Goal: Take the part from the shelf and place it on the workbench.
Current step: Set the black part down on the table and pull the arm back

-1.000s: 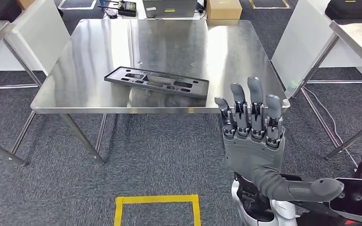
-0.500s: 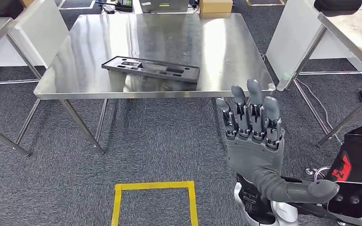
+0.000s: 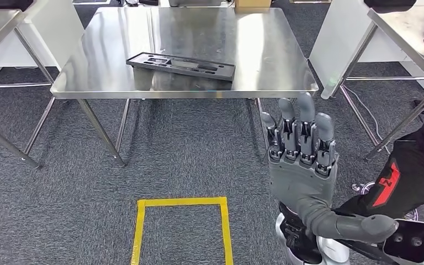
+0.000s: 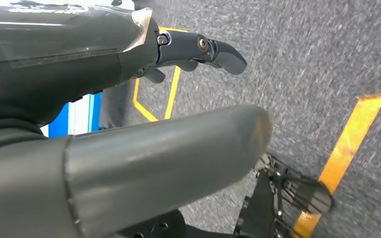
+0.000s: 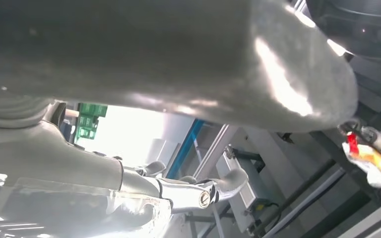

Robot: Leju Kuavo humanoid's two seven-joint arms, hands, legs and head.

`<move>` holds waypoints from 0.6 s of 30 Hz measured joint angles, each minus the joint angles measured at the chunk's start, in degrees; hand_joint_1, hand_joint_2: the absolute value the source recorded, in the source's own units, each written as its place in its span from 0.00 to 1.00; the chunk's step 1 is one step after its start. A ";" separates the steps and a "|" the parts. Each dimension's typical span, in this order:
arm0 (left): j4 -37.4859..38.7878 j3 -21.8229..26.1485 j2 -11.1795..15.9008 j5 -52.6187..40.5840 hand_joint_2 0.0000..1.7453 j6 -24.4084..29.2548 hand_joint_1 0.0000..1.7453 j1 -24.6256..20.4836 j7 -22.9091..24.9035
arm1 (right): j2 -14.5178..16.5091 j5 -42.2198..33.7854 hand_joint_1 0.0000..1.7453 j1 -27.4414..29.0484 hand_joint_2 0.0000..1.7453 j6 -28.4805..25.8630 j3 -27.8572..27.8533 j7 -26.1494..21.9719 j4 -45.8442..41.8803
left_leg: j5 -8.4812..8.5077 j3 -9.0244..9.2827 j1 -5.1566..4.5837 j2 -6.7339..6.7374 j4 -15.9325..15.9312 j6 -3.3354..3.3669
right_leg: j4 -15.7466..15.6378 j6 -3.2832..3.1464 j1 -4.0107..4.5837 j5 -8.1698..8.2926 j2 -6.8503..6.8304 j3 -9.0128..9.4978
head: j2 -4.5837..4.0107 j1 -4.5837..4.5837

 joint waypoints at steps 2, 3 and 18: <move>-0.01 -0.08 0.00 -0.10 0.00 -0.01 0.00 -0.03 0.00 | -0.31 -0.04 0.00 0.24 0.00 -0.20 -0.03 -0.08 -0.04 | 0.93 -1.07 -0.04 0.80 -0.14 0.66 | 6.50 -0.25 -0.18 -3.88 0.02 -2.89 | 0.01 0.17; -0.01 -0.16 0.01 -0.13 0.00 -0.01 0.00 0.02 0.00 | -0.46 -0.05 0.00 0.42 0.00 -0.29 -0.04 -0.12 -0.04 | 1.34 -1.64 -0.09 1.18 -0.09 0.75 | 10.54 -0.29 -0.24 -5.93 0.02 -4.35 | 0.01 0.26; 0.01 -0.78 -0.22 0.05 0.00 0.07 0.00 0.43 0.00 | -0.70 -0.08 0.00 1.04 0.00 -0.51 0.01 -0.26 -0.45 | -4.04 -7.78 0.05 -0.87 11.80 -2.49 | -3.50 -2.08 -0.58 -2.30 -0.06 5.81 | 0.01 0.12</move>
